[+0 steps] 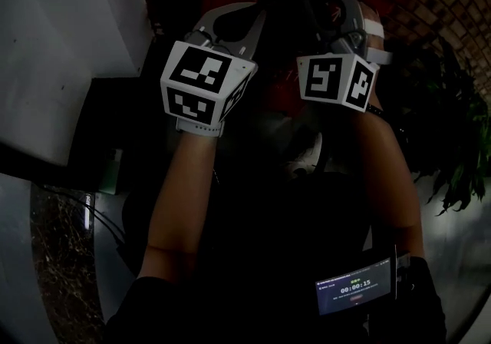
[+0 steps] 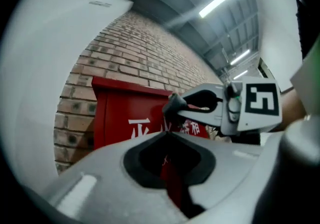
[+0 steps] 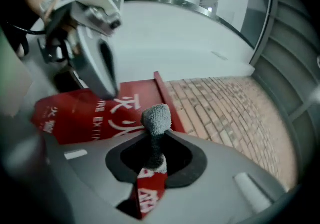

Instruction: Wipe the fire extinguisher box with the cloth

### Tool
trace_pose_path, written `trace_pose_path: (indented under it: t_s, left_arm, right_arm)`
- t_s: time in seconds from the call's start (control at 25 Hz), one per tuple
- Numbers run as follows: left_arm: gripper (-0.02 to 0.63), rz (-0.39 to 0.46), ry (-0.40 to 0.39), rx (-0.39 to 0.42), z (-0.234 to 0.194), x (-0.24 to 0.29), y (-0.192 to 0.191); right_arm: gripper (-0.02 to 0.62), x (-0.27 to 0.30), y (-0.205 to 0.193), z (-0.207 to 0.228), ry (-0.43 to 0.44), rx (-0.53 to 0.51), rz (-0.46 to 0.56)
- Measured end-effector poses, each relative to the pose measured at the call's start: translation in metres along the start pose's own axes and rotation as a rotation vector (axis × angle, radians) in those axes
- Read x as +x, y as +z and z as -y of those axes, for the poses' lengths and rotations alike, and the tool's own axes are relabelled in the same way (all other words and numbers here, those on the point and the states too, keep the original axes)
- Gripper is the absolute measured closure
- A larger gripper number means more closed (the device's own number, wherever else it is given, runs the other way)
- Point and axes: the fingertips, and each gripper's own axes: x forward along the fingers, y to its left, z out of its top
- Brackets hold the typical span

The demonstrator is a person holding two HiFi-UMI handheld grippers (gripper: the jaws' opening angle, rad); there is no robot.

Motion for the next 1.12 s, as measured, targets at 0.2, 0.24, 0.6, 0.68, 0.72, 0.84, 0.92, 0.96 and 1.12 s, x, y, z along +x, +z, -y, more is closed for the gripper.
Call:
trace_pose_path:
  t_s: [0.2,0.24,0.6,0.68,0.72,0.84,0.92,0.96,1.12]
  left_arm:
    - [0.603,0.038,-0.006,-0.016,-0.003,-0.004,0.005]
    - [0.603,0.047,-0.005,-0.027,-0.004,-0.006,0.003]
    - [0.603,-0.021,0.021,-0.094,-0.012,-0.010,-0.063]
    - [0.603,-0.051,0.028,-0.099,-0.007,-0.015,-0.083]
    - [0.603,-0.070,0.032,-0.090,-0.005,-0.015,-0.093]
    - [0.603,-0.124,0.066,-0.073,-0.009,-0.018,-0.124]
    - [0.603,-0.145,0.091,-0.097,-0.014,-0.021,-0.143]
    - [0.603,-0.157,0.098,-0.112,-0.015,-0.021,-0.153]
    - [0.603,-0.226,0.160,-0.151,-0.015,-0.023,-0.193]
  right_arm:
    - [0.531,0.015,0.000,0.012,-0.027,-0.044,-0.016]
    - [0.531,0.017,-0.001,0.007,-0.022,-0.040,-0.020]
    - [0.534,0.005,-0.012,-0.080,0.104,0.013,-0.054]
    - [0.534,0.001,-0.015,-0.104,0.139,0.023,-0.057]
    - [0.534,-0.001,-0.017,-0.116,0.157,0.023,-0.057]
    - [0.534,-0.008,-0.024,-0.155,0.214,0.038,-0.065]
    - [0.534,-0.013,-0.028,-0.186,0.267,0.047,-0.073]
    - [0.534,-0.015,-0.030,-0.202,0.294,0.048,-0.077]
    - [0.532,-0.024,-0.037,-0.257,0.374,0.042,-0.080]
